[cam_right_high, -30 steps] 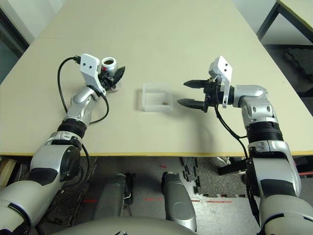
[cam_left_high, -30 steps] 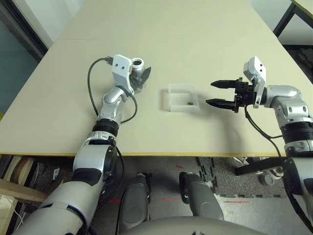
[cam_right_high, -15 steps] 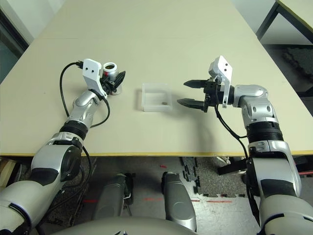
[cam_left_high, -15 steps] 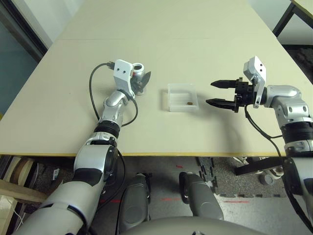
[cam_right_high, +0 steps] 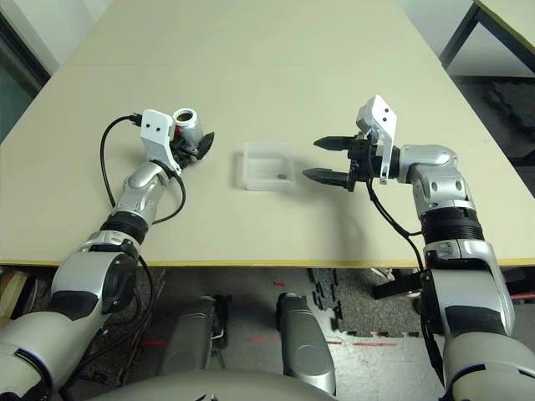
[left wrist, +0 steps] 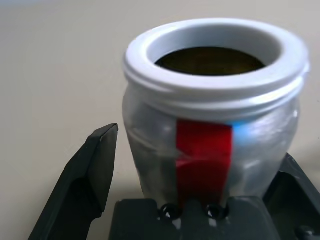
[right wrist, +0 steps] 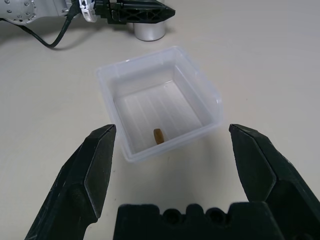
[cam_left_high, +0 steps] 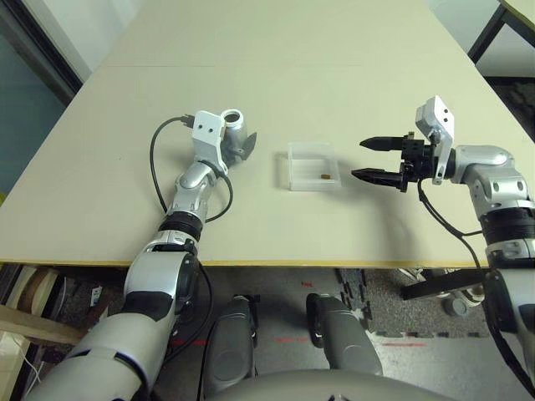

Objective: Pour the medicine from the bottle into the box.

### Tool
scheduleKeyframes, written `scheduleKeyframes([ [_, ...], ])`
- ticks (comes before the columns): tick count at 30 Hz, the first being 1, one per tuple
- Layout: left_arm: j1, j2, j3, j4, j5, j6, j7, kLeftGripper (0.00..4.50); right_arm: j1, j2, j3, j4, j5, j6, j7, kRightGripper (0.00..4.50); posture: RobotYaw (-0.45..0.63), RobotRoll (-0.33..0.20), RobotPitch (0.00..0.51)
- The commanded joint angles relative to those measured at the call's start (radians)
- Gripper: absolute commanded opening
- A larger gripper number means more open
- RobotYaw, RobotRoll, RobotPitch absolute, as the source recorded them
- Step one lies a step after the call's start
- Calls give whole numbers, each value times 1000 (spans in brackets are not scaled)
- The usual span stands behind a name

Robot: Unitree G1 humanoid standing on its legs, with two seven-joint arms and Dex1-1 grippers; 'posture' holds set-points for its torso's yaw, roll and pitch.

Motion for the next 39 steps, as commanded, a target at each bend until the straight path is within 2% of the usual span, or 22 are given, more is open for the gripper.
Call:
scheduleKeyframes([
  [1,47,1,-7,-55,-13,15,-34,4479,-9,3,10,16,-7,-11,-1,4500,-54,0,164],
  [11,204,9,-7,-303,-54,105,-93,4479,-20,17,11,43,-15,-31,-4,4500,-45,0,160],
  [15,289,19,-10,-453,-79,172,-106,4479,-24,19,9,53,-18,-37,-6,4500,-47,0,159],
  [24,561,62,-9,-941,-168,411,-106,4479,-17,17,-1,68,-19,-46,-28,4500,-46,0,162],
  [28,613,94,29,-1064,-214,509,-81,4479,-16,13,-8,78,-23,-43,-59,4500,-44,0,163],
  [33,596,172,155,-1077,-259,590,-13,4479,-9,9,-37,96,-26,-35,-152,4500,-34,0,162],
  [39,503,309,278,-911,-280,607,7,4479,4,7,-111,106,-10,-7,-300,4500,-40,0,160],
])
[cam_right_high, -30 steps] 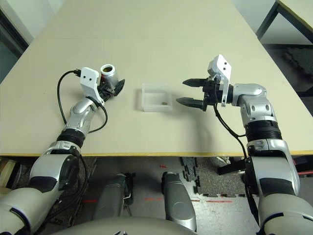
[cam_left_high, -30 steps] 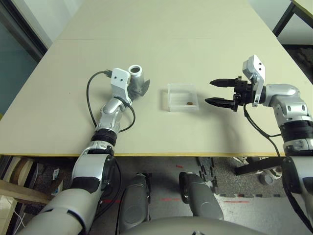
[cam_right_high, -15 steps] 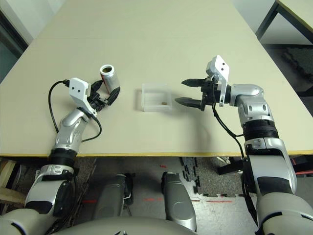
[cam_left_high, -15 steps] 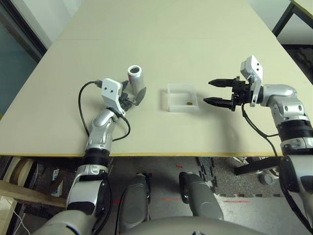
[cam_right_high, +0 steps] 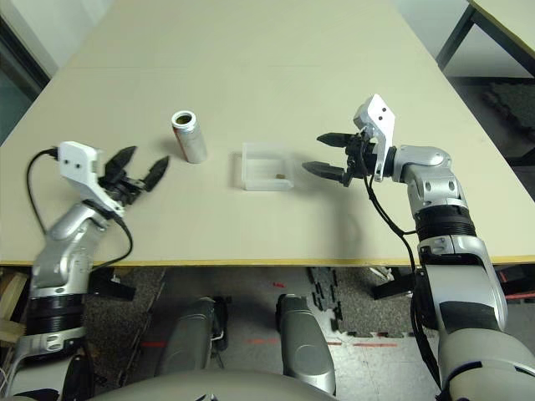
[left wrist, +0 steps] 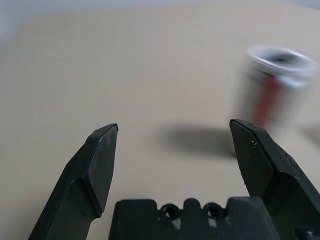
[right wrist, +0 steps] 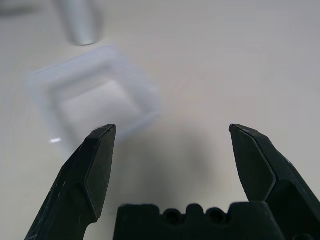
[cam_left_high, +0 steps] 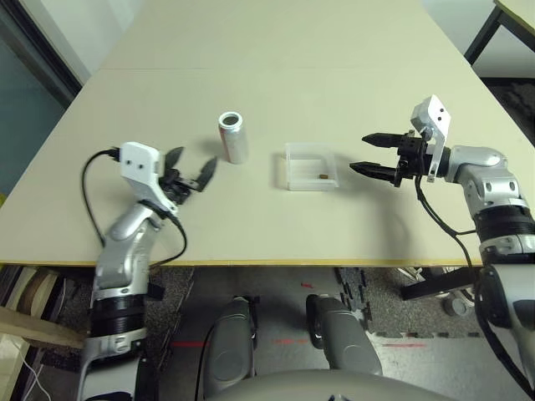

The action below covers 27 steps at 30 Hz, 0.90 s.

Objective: Pour the medicine from the bottle into the box.

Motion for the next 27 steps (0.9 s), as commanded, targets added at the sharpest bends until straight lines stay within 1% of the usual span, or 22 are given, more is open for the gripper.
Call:
scheduleKeyframes([
  [1,-46,71,49,127,0,0,1,4479,18,-9,-60,13,15,21,-98,4500,-42,0,159],
  [4,-98,129,57,236,21,-31,-8,4479,28,-5,-104,6,23,35,-184,4500,-52,0,159],
  [7,-173,180,59,379,39,-76,-6,4479,50,-2,-153,-13,31,51,-288,4500,-68,0,160],
  [10,-239,210,56,505,51,-122,-3,4479,69,-1,-198,-21,38,49,-390,4500,-83,0,162],
  [14,-306,231,47,650,69,-181,-6,4479,88,-9,-249,-15,39,36,-493,4500,-106,0,166],
  [20,-387,252,31,816,95,-256,-12,4479,94,-27,-307,8,54,12,-568,4500,-129,0,174],
  [27,-448,270,18,925,116,-298,-24,4479,110,-35,-324,26,60,-20,-590,4500,-146,0,186],
])
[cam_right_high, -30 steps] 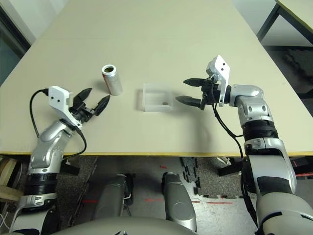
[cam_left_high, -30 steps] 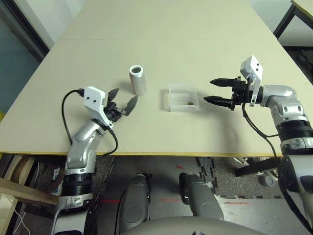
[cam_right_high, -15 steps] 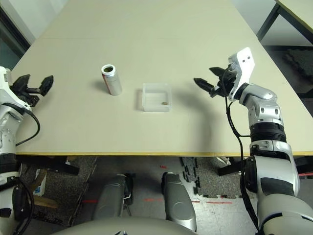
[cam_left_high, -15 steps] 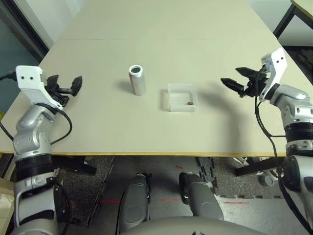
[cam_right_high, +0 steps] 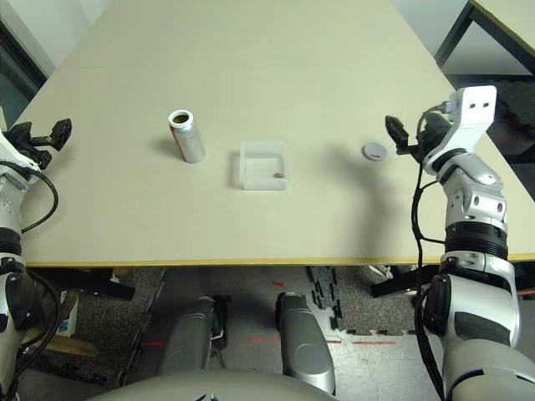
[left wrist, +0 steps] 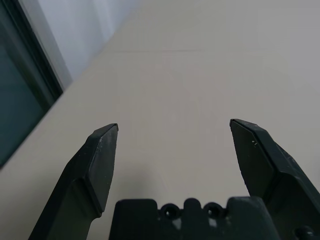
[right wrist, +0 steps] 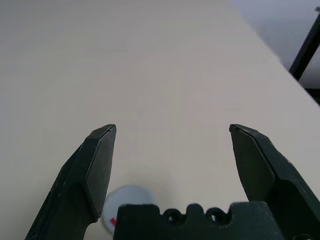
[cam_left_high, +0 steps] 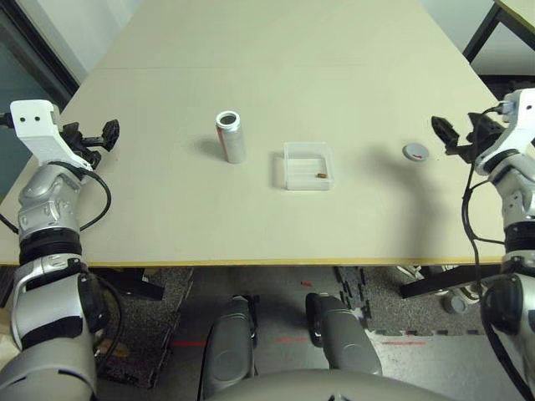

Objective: Pour the medicine from the bottle into the box.

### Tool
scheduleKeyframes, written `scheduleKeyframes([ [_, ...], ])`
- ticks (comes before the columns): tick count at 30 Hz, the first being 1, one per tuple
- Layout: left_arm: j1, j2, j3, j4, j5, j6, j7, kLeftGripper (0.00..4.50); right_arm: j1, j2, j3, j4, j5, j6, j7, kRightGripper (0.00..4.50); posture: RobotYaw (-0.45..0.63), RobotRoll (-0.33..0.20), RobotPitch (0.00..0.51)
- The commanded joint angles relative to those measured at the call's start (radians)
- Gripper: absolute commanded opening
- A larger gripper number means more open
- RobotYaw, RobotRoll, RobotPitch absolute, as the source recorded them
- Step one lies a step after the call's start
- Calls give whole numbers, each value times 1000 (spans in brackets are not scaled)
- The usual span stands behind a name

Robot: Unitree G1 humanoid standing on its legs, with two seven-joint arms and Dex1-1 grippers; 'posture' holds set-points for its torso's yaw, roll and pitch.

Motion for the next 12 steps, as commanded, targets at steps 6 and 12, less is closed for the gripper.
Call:
scheduleKeyframes([
  [6,-53,24,-28,112,32,-34,-9,4479,38,0,-11,2,22,-22,4,4500,-156,0,193],
  [12,-57,18,-34,125,31,-51,-11,4479,43,-5,-10,7,30,-26,7,4500,-152,0,182],
])
